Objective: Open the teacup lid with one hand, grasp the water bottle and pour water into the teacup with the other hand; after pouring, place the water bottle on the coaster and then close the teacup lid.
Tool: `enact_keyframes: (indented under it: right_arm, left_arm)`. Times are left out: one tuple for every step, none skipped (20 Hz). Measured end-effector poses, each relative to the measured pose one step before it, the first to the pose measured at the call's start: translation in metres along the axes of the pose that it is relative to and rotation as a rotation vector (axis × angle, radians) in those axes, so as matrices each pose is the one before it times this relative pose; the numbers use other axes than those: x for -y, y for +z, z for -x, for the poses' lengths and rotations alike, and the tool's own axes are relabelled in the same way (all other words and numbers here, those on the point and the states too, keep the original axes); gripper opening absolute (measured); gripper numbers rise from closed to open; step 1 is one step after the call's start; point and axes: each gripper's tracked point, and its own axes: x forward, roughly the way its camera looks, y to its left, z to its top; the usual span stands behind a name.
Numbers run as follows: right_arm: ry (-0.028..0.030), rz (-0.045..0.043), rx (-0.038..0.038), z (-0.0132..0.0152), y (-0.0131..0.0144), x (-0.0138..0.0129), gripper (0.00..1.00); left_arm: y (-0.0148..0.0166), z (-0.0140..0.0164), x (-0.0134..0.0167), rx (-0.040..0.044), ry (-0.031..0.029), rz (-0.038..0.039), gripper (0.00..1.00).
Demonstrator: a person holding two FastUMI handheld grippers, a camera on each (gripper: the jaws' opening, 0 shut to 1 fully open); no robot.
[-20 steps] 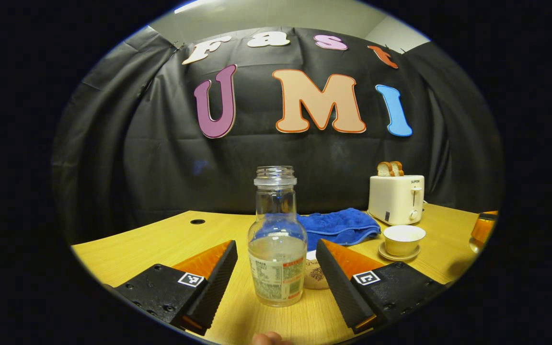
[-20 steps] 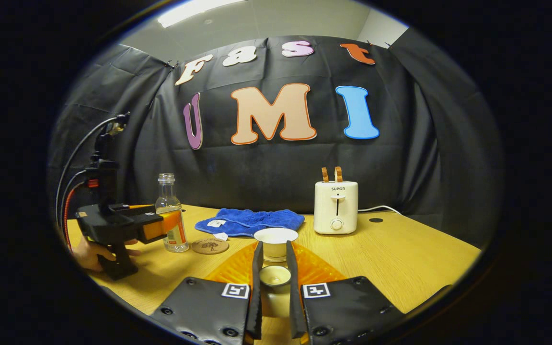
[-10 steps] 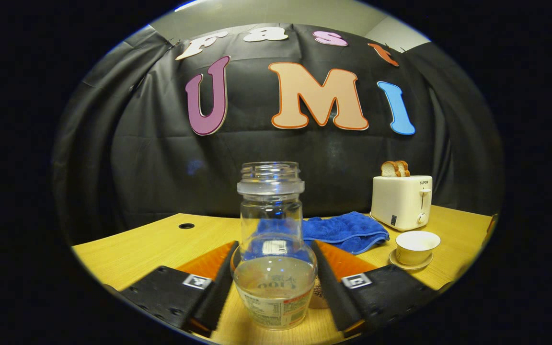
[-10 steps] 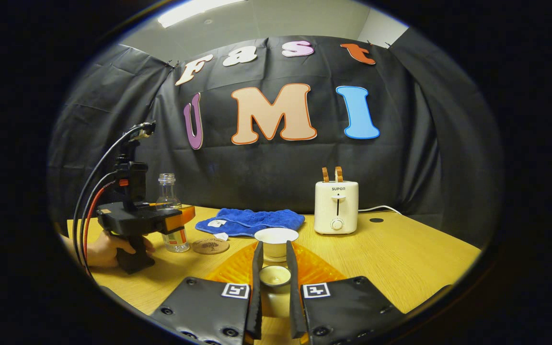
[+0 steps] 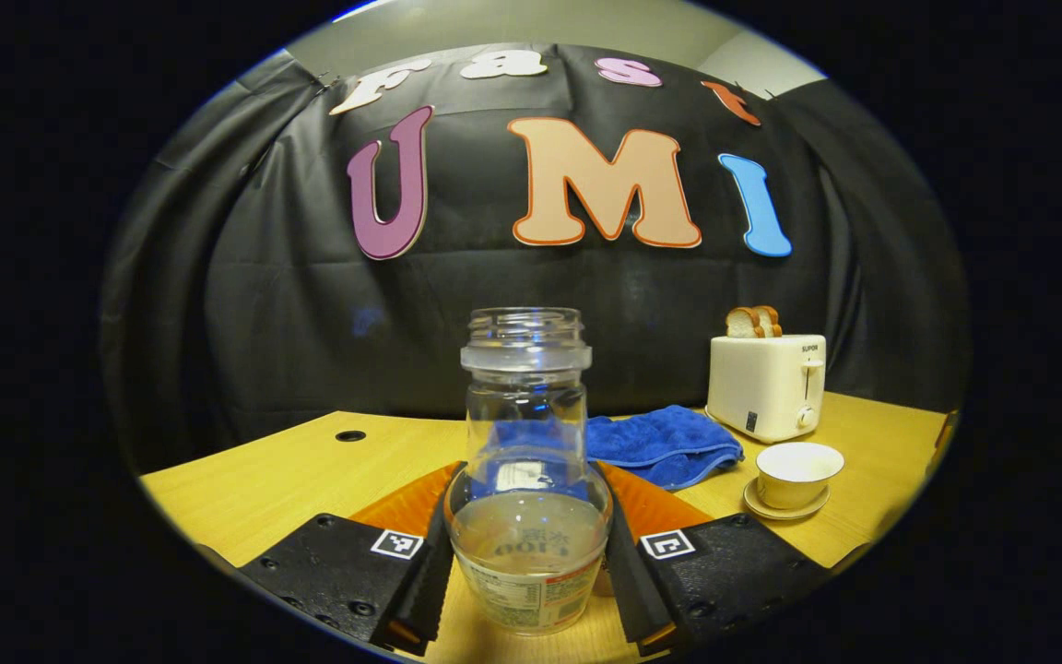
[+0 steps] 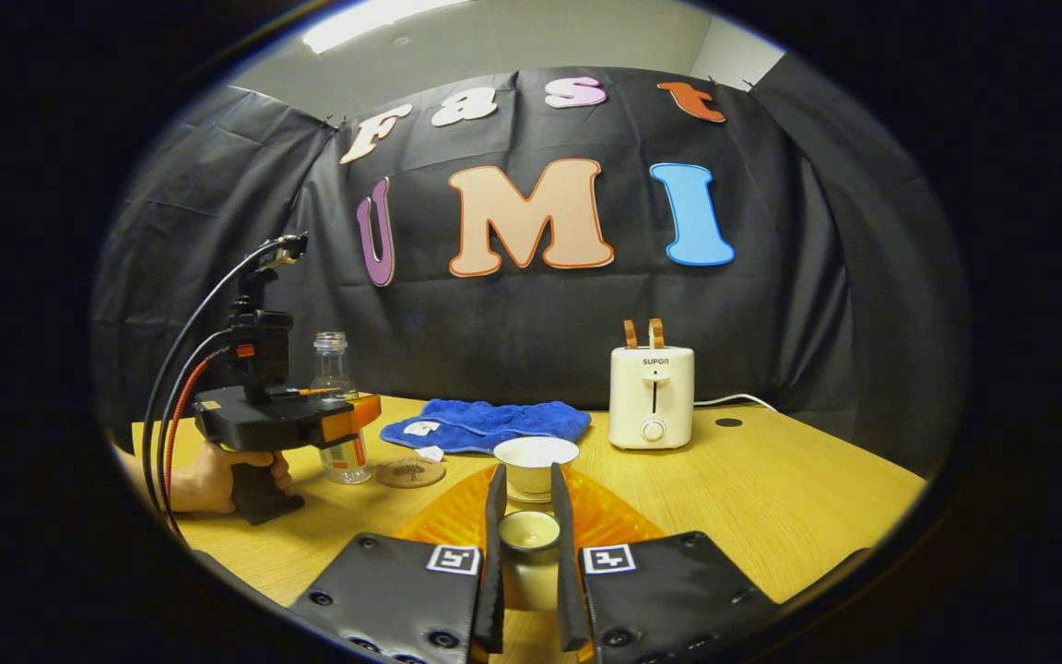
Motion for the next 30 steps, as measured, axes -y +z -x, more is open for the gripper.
enact_keyframes:
  right_arm:
    - [-0.00688, 0.00079, -0.00152, 0.00031, -0.00108, 0.00106, 0.26]
    - [-0.00622, -0.00026, 0.00203, 0.00036, 0.0009, 0.00179, 0.26]
    - [-0.01014, 0.00218, -0.0013, 0.00072, -0.00019, 0.00299, 0.27]
    - [-0.01012, -0.0005, 0.00246, 0.00103, 0.00078, 0.00386, 0.26]
    - [-0.01253, 0.00077, 0.00011, -0.0007, -0.00023, 0.00542, 0.26]
    - [-0.00666, 0.0008, -0.00292, 0.00052, 0.00005, 0.00538, 0.26]
    - [-0.01321, -0.00057, 0.00074, 0.00056, 0.00035, 0.00742, 0.26]
    - [-0.01861, 0.00057, 0.00152, -0.00024, 0.00076, 0.01007, 0.26]
    - [-0.01864, -0.00014, -0.0001, -0.00067, -0.00014, 0.01044, 0.26]
    - [-0.01803, 0.00058, -0.00005, -0.00004, 0.00054, 0.00973, 0.26]
    - [-0.01632, -0.00087, 0.00273, -0.00041, 0.00096, 0.00874, 0.26]
    - [-0.01478, 0.00111, 0.00007, -0.0009, 0.00031, 0.00767, 0.26]
    - [-0.01073, -0.00011, -0.00051, -0.00099, -0.00011, 0.00593, 0.26]
    - [-0.00769, 0.00016, 0.00065, -0.00083, 0.00047, 0.005, 0.26]
    - [-0.0056, -0.00005, -0.00149, 0.00005, -0.00048, 0.00259, 0.26]
    - [-0.00237, 0.0012, 0.00204, -0.00048, 0.00077, 0.0018, 0.26]
    - [-0.00086, -0.00048, -0.00065, 0.00012, -0.00026, 0.00026, 0.26]
    - [0.00212, 0.00026, 0.00085, 0.0003, 0.00041, -0.00064, 0.26]
    - [0.00141, 0.00017, -0.00056, 0.00008, -0.0002, -0.00063, 0.26]
    - [0.00072, -0.00023, 0.00009, -0.00013, -0.00015, 0.00047, 0.26]
    - [0.0015, 0.00043, 0.00042, 0.00051, 0.00024, 0.00049, 0.26]
    - [0.00139, -0.00061, -0.00049, 0.00005, 0.00087, -0.00024, 0.26]
    - [0.0017, 0.00016, -0.00026, -0.00013, -0.00067, -0.00026, 0.26]
    - [0.00114, 0.00001, -0.00036, 0.00004, 0.00017, -0.00009, 0.26]
    - [0.00135, 0.00011, -0.00067, 0.00017, 0.00034, -0.00012, 0.26]
    - [0.00015, 0.00012, -0.00018, 0.00012, -0.00019, 0.00008, 0.26]
    - [0.00017, 0.0003, -0.00017, -0.0002, -0.00011, 0.00014, 0.26]
    - [-0.00006, 0.00008, -0.00013, 0.00024, 0.00067, -0.00008, 0.26]
    - [0.00018, 0.00003, -0.00008, 0.0003, -0.00014, 0.00017, 0.26]
    - [0.00006, 0.00019, -0.00008, -0.00004, 0.00035, -0.0001, 0.26]
  left_arm:
    - [0.00082, -0.00256, 0.00224, 0.00375, -0.00353, -0.04352, 0.7]
    - [0.00039, -0.00473, 0.00141, -0.00561, -0.00082, -0.05388, 0.7]
    - [-0.00014, -0.0042, 0.00072, -0.00762, -0.00562, -0.0505, 0.7]
    - [-0.00067, -0.00516, 0.00306, -0.00875, -0.0108, -0.04599, 0.7]
    - [-0.0001, -0.00491, 0.00376, -0.01547, -0.01557, -0.05497, 0.7]
    - [-0.00114, -0.00467, 0.00264, -0.0183, -0.00886, -0.06424, 0.7]
    - [0.00013, -0.00432, 0.0029, -0.01603, -0.00826, -0.06733, 0.7]
    - [0.00178, -0.00394, 0.00284, -0.00924, -0.00515, -0.05663, 0.7]
    - [0.00216, -0.00207, 0.00388, -0.00361, -0.00844, -0.0446, 0.7]
    - [0.00409, -0.00366, 0.00404, -0.00537, -0.00579, -0.04661, 0.7]
    - [0.00151, -0.00256, 0.00227, -0.00763, -0.00845, -0.05418, 0.7]
    - [-0.00154, -0.00293, 0.00518, -0.02543, -0.01506, -0.0647, 0.7]
    - [-0.00405, -0.00059, 0.00522, -0.02317, -0.0142, -0.07518, 0.7]
    - [0.00071, -0.00126, 0.00461, -0.00748, -0.00646, -0.07911, 0.71]
    - [0.00561, -0.0022, 0.00421, 0.00171, -0.00476, -0.07921, 0.7]
    - [0.00537, -0.00038, 0.00399, 0.00028, -0.00577, -0.07536, 0.7]
    - [0.00355, -0.00089, 0.00419, 0.00247, -0.01241, -0.0704, 0.7]
    - [0.00457, 0.00079, 0.00523, -0.00096, -0.01391, -0.06368, 0.7]
    - [0.00351, 0.00096, 0.00355, -0.00195, -0.00897, -0.05542, 0.7]
    - [0.00485, -0.00033, 0.00237, -0.00498, -0.00699, -0.05015, 0.7]
    - [0.00414, -0.00294, -0.00044, -0.00461, -0.00667, -0.04121, 0.7]
    - [0.00287, -0.00177, -0.00193, -0.00408, -0.00181, -0.03761, 0.7]
    - [0.00038, -0.00004, -0.00281, -0.00483, -0.00036, -0.03887, 0.7]
    - [0.00265, -0.00086, -0.00153, -0.00157, -0.00163, -0.03703, 0.7]
    - [-0.00032, 0.00244, -0.00037, -0.00282, -0.00225, -0.03594, 0.7]
    - [0.00136, 0.00132, -0.00113, -0.00411, 0.00125, -0.03809, 0.7]
    - [-0.00078, -0.00003, 0.0002, -0.00634, -0.00406, -0.03709, 0.71]
    - [-0.00032, -0.00034, -0.00055, -0.00834, -0.00466, -0.03471, 0.7]
    - [-0.0009, 0.00042, -0.00131, -0.00437, -0.00097, -0.02663, 0.7]
    - [0.00087, 0.00025, 0.00017, -0.00328, -0.00092, -0.0302, 0.7]
